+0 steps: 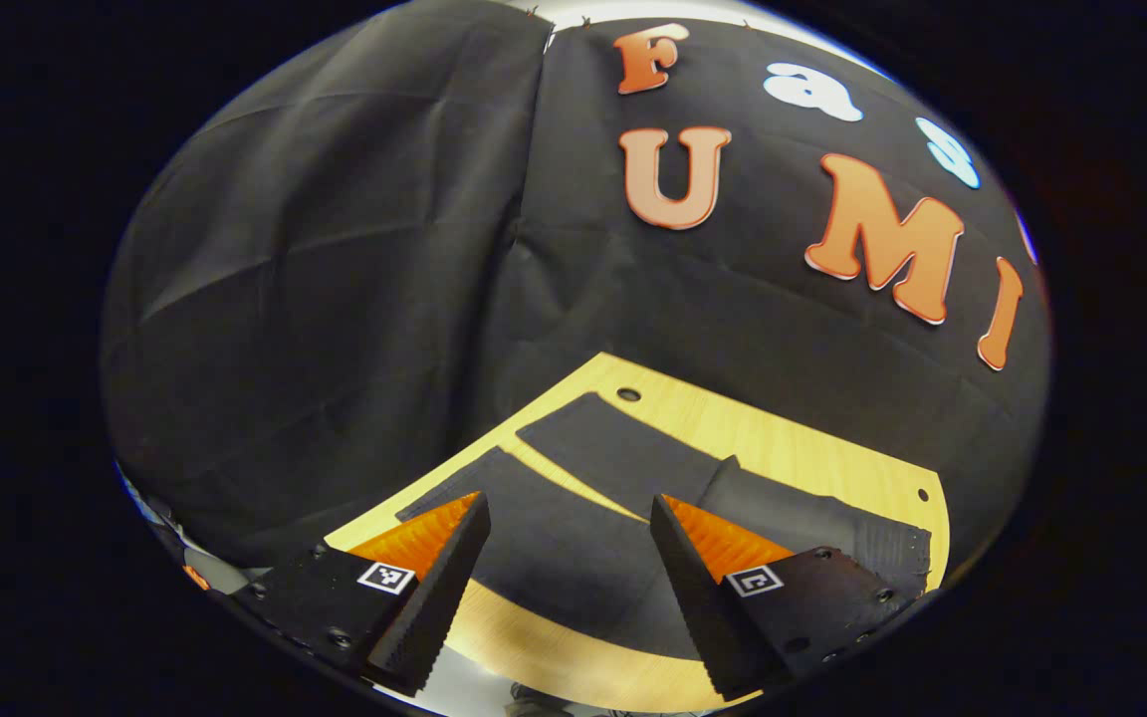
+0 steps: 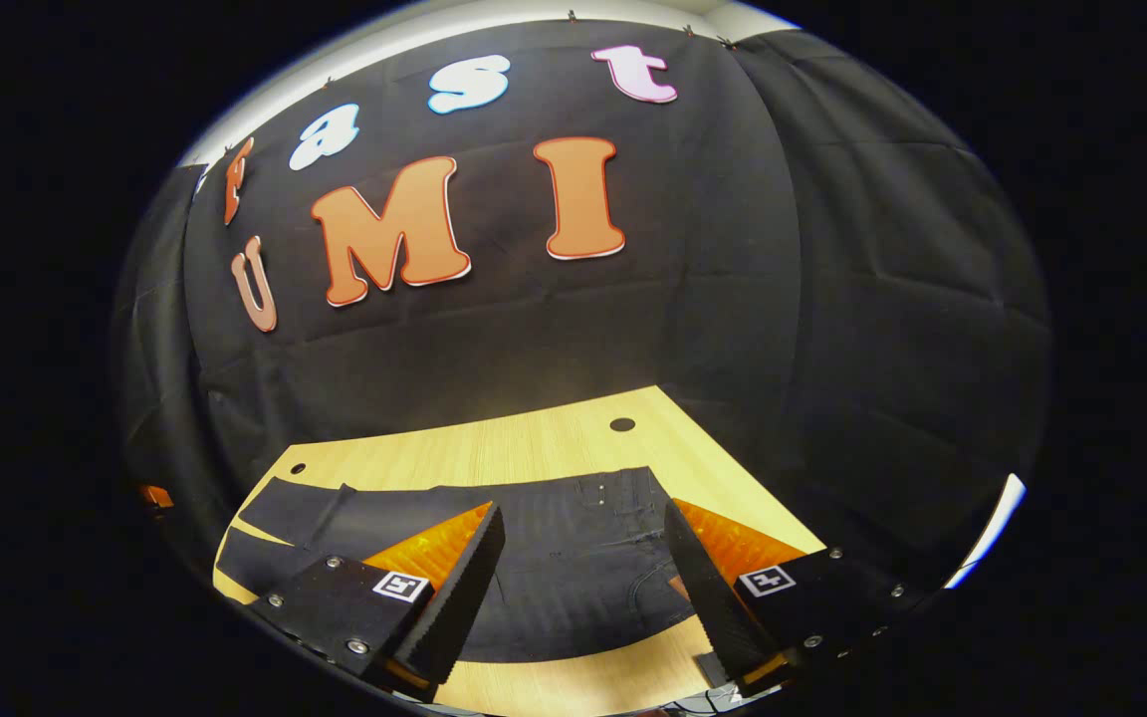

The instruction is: Grasp the waist and the cuffs of the jeans and fold them to make the two legs overlap; first hold the waist and fold one-third of the jeans toward the cuffs, then hold the cuffs and fold the remaining one-third in the same direction to finish folding.

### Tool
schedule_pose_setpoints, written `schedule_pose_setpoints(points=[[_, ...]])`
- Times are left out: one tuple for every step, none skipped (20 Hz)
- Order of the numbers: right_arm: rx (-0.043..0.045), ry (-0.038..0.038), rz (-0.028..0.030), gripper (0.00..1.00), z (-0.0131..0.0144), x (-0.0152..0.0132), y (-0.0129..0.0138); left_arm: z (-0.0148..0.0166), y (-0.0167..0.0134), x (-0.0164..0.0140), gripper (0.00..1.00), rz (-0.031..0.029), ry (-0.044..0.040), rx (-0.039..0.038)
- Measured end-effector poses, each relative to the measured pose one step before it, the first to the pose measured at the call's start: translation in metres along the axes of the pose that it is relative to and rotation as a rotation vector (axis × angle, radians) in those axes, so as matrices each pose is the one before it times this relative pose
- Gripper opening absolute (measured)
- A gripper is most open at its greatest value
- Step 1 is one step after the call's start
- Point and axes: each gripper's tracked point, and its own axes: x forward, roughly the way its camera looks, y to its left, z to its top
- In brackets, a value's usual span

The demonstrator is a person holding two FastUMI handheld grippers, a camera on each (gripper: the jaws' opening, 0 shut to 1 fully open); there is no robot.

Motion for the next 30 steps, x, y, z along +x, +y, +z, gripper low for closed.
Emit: schedule_pose_setpoints(points=[[0.00381,0.02023,0.00146,0.98,-0.00369,0.0043,0.00393,-0.0047,0.0065,0.01031,0.96,0.00348,0.03869,-0.0182],[0.00524,0.02342,-0.00692,0.98,-0.00488,0.00354,0.00067,-0.00367,0.00465,0.00882,1.0,-0.00553,0.03997,-0.02672],[0.00346,0.02443,-0.00379,0.98,-0.00452,0.00278,0.00294,-0.00426,0.00211,0.00981,0.96,-0.01423,0.0421,-0.02884],[0.00615,0.02402,-0.01775,0.97,-0.00506,0.00406,-0.00153,-0.00432,0.00538,0.01083,0.96,-0.00899,0.04278,-0.02905],[0.01083,0.02712,-0.01358,0.98,-0.00494,0.00299,-0.00078,-0.00405,0.0091,0.00931,0.96,0.0026,0.04399,-0.02757],[0.0159,0.02547,-0.01347,0.98,-0.00504,0.00438,-0.00003,-0.00319,0.01022,0.012,0.96,0.01515,0.04302,-0.02568],[0.01965,0.02393,-0.00913,0.98,-0.00405,0.00347,-0.00056,-0.00393,0.00749,0.01583,0.96,0.00903,0.04251,-0.02437],[0.0256,0.03064,-0.01617,0.97,-0.00603,0.00176,-0.00149,-0.00359,0.00816,0.01353,0.96,0.01078,0.04334,-0.0217],[0.02691,0.02736,-0.01043,0.97,-0.00657,0.00363,-0.00143,-0.0075,0.00716,0.0126,0.96,0.00987,0.05025,-0.01768],[0.0318,0.0249,-0.0167,0.98,-0.00487,0.00187,-0.00389,-0.00303,0.00713,0.01251,0.96,0.00416,0.03541,-0.01459],[0.02354,0.02413,-0.01078,0.98,-0.00403,0.00272,-0.00204,-0.00112,0.00804,0.01327,0.96,0.00692,0.03266,-0.01325],[0.01978,0.02518,-0.01495,0.98,-0.0077,0.00097,-0.00274,-0.00113,0.0073,0.01097,1.0,0.01519,0.03361,-0.01105],[0.01473,0.02597,-0.008,0.98,-0.00565,0.00265,-0.0016,-0.00066,0.00141,0.00799,0.98,0.0076,0.02733,-0.01556],[0.01324,0.0286,-0.00841,0.98,-0.00513,0.00242,-0.00034,-0.00136,0.00118,0.00752,0.97,0.00331,0.03072,-0.02221],[0.01113,0.02536,0.00019,0.98,-0.00432,0.00392,0.00046,0.00199,0.00532,0.00795,0.98,-0.00398,0.02333,-0.02737],[0.00896,0.02862,0.00077,0.98,-0.00501,0.00418,-0.0014,0.00111,0.00682,0.00391,0.98,0.01148,0.02818,-0.02094],[0.00611,0.02268,0.00449,0.98,-0.00315,0.00482,0.00014,0.00351,0.00518,0.00713,0.98,0.00312,0.01391,-0.01966],[0.0022,0.02542,0.00281,0.98,-0.00295,0.00347,-0.00196,0.00202,0.00518,0.00413,0.98,0.01837,0.02158,-0.01994],[0.00469,0.0191,0.00328,0.98,-0.00173,0.0063,-0.00149,0.00126,0.00184,0.0067,0.98,0.00826,0.01373,-0.01778],[0.00694,0.02577,0.00057,0.98,-0.00275,0.0096,-0.00346,-0.00159,0.00361,0.00477,0.97,0.01915,0.02542,-0.02064],[0.01492,0.02766,-0.00106,0.98,-0.00236,0.00936,-0.00394,-0.00078,0.00248,0.00788,0.98,0.00665,0.0141,-0.02433],[0.01755,0.02455,0.00235,0.98,-0.00253,0.00892,-0.00299,0.0011,0.00259,0.00495,0.98,0.01567,0.01686,-0.01628],[0.0208,0.01828,-0.00451,0.99,-0.00042,0.00829,-0.00364,0.00129,0.00203,0.00307,0.98,0.01086,0.00715,-0.01252],[0.01696,0.0212,-0.00274,0.99,-0.0022,0.00707,-0.0042,0.00202,0.00104,0.00537,0.98,0.01632,0.01303,-0.00906],[0.0168,0.01823,-0.00784,0.98,-0.00213,0.00619,-0.00487,0.00126,0.00203,0.00378,0.98,0.02322,0.00693,-0.01029],[0.01185,0.01751,-0.00326,0.98,-0.00178,0.00687,-0.00429,0.00445,0.00008,0.00563,0.98,0.00907,0.00248,-0.00796],[0.01666,0.01817,-0.01586,0.99,-0.00181,0.00547,-0.0063,0.00342,0.00379,0.00587,0.98,0.01815,0.00974,-0.00861],[0.01636,0.01932,-0.01173,0.99,-0.00221,0.0059,-0.00517,0.00143,0.00218,0.00498,0.98,0.01835,0.01367,-0.01249],[0.02048,0.01575,-0.01503,0.99,-0.00102,0.00498,-0.00532,0.00093,0.00199,0.00376,0.98,0.01477,0.0055,-0.01146],[0.01545,0.01414,-0.01569,0.98,-0.00076,0.00385,-0.00538,0.00186,0.00264,0.0034,0.98,0.01686,0.00865,-0.01226]])
